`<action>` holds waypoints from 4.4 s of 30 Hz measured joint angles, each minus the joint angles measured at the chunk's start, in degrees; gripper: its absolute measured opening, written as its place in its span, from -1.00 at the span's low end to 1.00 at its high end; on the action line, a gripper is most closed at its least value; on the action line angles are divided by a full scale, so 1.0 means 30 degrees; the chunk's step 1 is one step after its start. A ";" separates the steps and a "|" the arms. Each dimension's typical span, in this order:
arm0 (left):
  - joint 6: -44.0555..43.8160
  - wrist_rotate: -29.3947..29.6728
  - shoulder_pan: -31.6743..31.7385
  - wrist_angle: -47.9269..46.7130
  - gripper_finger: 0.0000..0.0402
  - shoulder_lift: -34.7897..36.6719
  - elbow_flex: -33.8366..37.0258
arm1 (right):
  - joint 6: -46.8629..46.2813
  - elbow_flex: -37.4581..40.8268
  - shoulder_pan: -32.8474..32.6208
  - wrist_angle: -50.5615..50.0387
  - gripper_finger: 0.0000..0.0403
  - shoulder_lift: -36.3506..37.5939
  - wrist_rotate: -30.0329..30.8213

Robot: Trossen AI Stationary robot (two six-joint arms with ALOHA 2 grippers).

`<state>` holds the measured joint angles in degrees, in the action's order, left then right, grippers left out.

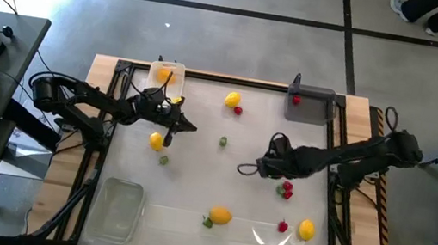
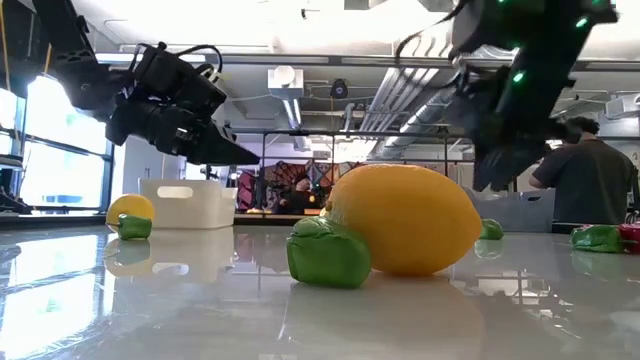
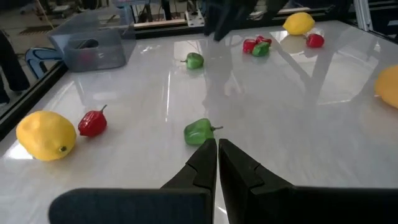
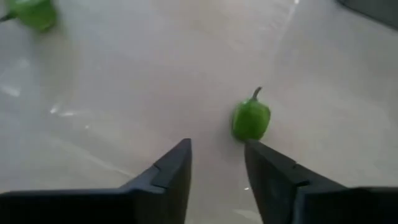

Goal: Sort produce into baskets
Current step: Put the green bell pepper into the grey bin

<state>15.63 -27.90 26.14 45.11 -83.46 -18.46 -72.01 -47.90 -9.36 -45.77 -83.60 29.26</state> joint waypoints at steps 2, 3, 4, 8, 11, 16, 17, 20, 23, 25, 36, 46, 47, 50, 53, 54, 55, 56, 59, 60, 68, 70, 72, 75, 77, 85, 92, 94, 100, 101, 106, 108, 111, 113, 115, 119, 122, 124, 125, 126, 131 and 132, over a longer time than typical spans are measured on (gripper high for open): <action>-0.0120 0.0002 0.0004 0.0106 -0.98 0.0000 0.0000 | -0.0007 0.0000 0.0771 0.0140 -0.17 -0.0573 0.0036; -0.0127 0.0001 0.0004 0.0189 -0.98 0.0000 0.0000 | -0.0015 0.0000 0.1153 0.0204 -0.13 -0.0783 0.0029; -0.0120 0.0007 0.0004 0.0261 -0.98 0.0000 0.0000 | -0.0015 0.0000 0.1513 0.0278 -0.10 -0.0993 0.0009; -0.0028 0.0018 0.0004 0.0514 -0.98 0.0000 0.0000 | -0.0010 0.0000 0.2728 0.0439 -0.05 -0.1512 -0.0582; 0.0018 0.0022 0.0004 0.0506 -0.98 0.0000 0.0000 | 0.0084 0.0000 0.3266 0.0683 -0.04 -0.1757 -0.1328; -0.0148 0.0015 0.0004 0.0464 -0.98 0.0000 0.0000 | 0.0693 0.0000 0.3642 0.1541 -0.04 -0.2122 -0.1855; -0.0175 0.0015 0.0004 0.0432 -0.98 0.0000 0.0000 | 0.0876 0.0000 0.3694 0.1639 -0.04 -0.2207 -0.2023; -0.0444 0.0015 0.0004 0.0318 -0.98 0.0000 0.0000 | 0.1134 0.0000 0.3764 0.1649 -0.04 -0.2506 -0.2266; -0.1053 0.0008 0.0004 0.0284 -0.98 0.0000 0.0000 | 0.1169 0.0000 0.3881 0.1520 -0.04 -0.2784 -0.2330; -0.1185 0.0007 0.0004 -0.0047 -0.98 0.0000 0.0000 | 0.1332 0.0000 0.3892 0.1556 -0.04 -0.2957 -0.2494; -0.1169 0.0004 0.0004 -0.2080 -0.98 0.0000 0.0000 | 0.5904 0.0000 0.3881 0.1123 -0.13 -0.1712 -0.3316; -0.0030 0.0000 0.0004 -0.2098 -0.98 0.0000 0.0000 | 1.6084 -0.0007 0.3419 0.1268 -0.04 -0.0711 -0.7315; -0.0023 0.0000 0.0004 -0.2095 -0.98 0.0000 0.0000 | 1.6432 -0.0007 0.3433 0.1292 -0.04 -0.0721 -0.7527; -0.0011 0.0000 0.0004 -0.2095 -0.98 0.0000 0.0000 | 1.7413 -0.0007 0.3422 0.0858 -0.04 -0.0740 -0.7484; -0.0004 0.0000 0.0004 -0.2102 -0.98 0.0000 0.0000 | 1.8675 -0.0007 0.3385 0.0615 -0.04 -0.0740 -0.6793; -0.0004 0.0000 0.0004 -0.2102 -0.98 0.0000 0.0000 | 1.9255 -0.0007 0.3392 0.0561 -0.04 -0.0740 -0.6578; -0.0004 0.0000 0.0004 -0.2102 -0.98 0.0000 0.0000 | 1.9810 -0.0007 0.3393 0.0529 -0.04 -0.0740 -0.6243; -0.0021 0.0000 0.0004 -0.2102 -0.98 0.0000 0.0000 | 2.0369 -0.0007 0.3393 0.0456 -0.04 -0.0740 -0.5959; -0.0487 0.0000 -0.0003 -0.2101 -0.98 0.0000 0.0000 | 2.1646 -0.0007 0.3395 0.0318 -0.04 -0.0740 -0.5280; -0.0606 0.0000 0.0004 -0.2087 -0.98 0.0000 0.0000 | 2.2019 -0.0007 0.3408 0.0317 -0.04 -0.0740 -0.5245; -0.0932 -0.0007 0.0004 -0.1709 -0.98 0.0000 0.0000 | 2.3168 -0.0007 0.4183 0.0247 -0.04 -0.0740 -0.5394; -0.1104 -0.0007 0.0004 -0.1743 -0.98 0.0000 0.0000 | 2.3161 -0.0007 0.4321 -0.0086 -0.04 -0.0740 -0.5543; -0.1179 -0.0007 0.0004 -0.1856 -0.98 0.0000 0.0000 | 2.3161 -0.0007 0.4376 -0.0626 -0.04 -0.0740 -0.5654; -0.1248 -0.0007 0.0004 -0.2129 -0.98 0.0000 0.0000 | 2.3014 -0.0007 0.4376 -0.1074 -0.04 -0.0740 -0.5661; -0.1652 -0.0007 0.0004 -0.2358 -0.98 0.0000 0.0000 | 2.3018 -0.0007 0.4376 -0.1096 -0.05 -0.0743 -0.5612; -0.1605 -0.0006 -0.0018 -0.2657 -0.98 0.0000 0.0000 | 2.4997 0.0928 0.5227 -0.0188 -0.32 -0.0754 -0.6010; -0.1531 -0.0003 -0.0018 -0.2532 -0.98 0.0000 0.0000 | 2.5747 0.1872 0.5612 0.1483 -0.55 -0.0754 -0.6938; -0.1563 0.0000 -0.0018 -0.2529 -0.98 0.0000 0.0000 | 2.5813 0.1880 0.5615 0.1562 -0.61 -0.0754 -0.6912; -0.1552 0.0000 -0.0018 -0.2524 -0.98 0.0000 0.0000 | 2.5318 0.1880 0.5620 0.2247 -0.92 -0.0754 -0.6909; -0.1529 -0.0003 -0.0018 -0.2520 -0.98 0.0000 0.0000 | 2.5147 0.1887 0.5615 0.2444 -0.96 -0.0754 -0.6907; -0.1530 -0.0003 -0.0028 -0.2443 -0.98 0.0000 0.0000 | 2.3775 0.1887 0.5605 0.3589 -0.98 -0.0754 -0.6913; -0.1460 0.0013 -0.0225 -0.2402 -0.98 0.0000 0.0000 | 2.3027 0.1887 0.5452 0.4461 -0.99 -0.0754 -0.6885; -0.0889 0.0000 -0.0931 -0.2401 -0.99 0.0000 0.0000 | 2.2500 0.1887 0.5092 0.7033 -0.99 -0.0754 -0.6960; -0.0404 0.0013 -0.1470 -0.2306 -1.00 -0.0002 0.0000 | 2.2659 0.1887 0.4905 0.8913 -0.99 -0.0754 -0.7184; -0.0030 0.0235 -0.2006 -0.1816 -1.00 -0.0007 0.0000 | 2.3064 0.1887 0.4821 1.0553 -1.00 -0.0754 -0.7470; 0.0342 0.2442 -0.3089 -0.1697 -1.00 -0.0015 -0.0457 | 2.3496 0.1887 0.4957 1.3081 -1.00 -0.0754 -0.7761; 0.0471 0.4547 -0.3833 -0.1644 -1.00 -0.0015 -0.1184 | 2.3171 0.1887 0.5032 1.4613 -1.00 -0.0754 -0.7740; 0.0969 0.5343 -0.4285 -0.1744 -0.99 -0.0015 -0.1680 | 2.3255 0.1887 0.5032 1.5461 -1.00 -0.0754 -0.7508; 0.1310 0.5601 -0.4490 -0.1793 -0.98 -0.0015 -0.1952 | 2.3469 0.1887 0.5032 1.5875 -1.00 -0.0754 -0.7398; 0.1573 0.5780 -0.4672 -0.1922 -0.97 -0.0015 -0.2201 | 2.3582 0.1887 0.5027 1.6309 -1.00 -0.0754 -0.7321; 0.3383 0.6047 -0.5573 -0.2276 -0.76 -0.0015 -0.2923 | 2.3648 0.1887 0.4866 1.7785 -1.00 -0.0754 -0.7302; 0.3744 0.6047 -0.5761 -0.2269 -0.70 -0.0015 -0.3042 | 2.3649 0.1887 0.4833 1.7828 -1.00 -0.0754 -0.7308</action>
<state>26.86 -9.76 8.86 38.30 -83.50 -27.58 -1.06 -42.24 5.14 7.71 -85.86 7.33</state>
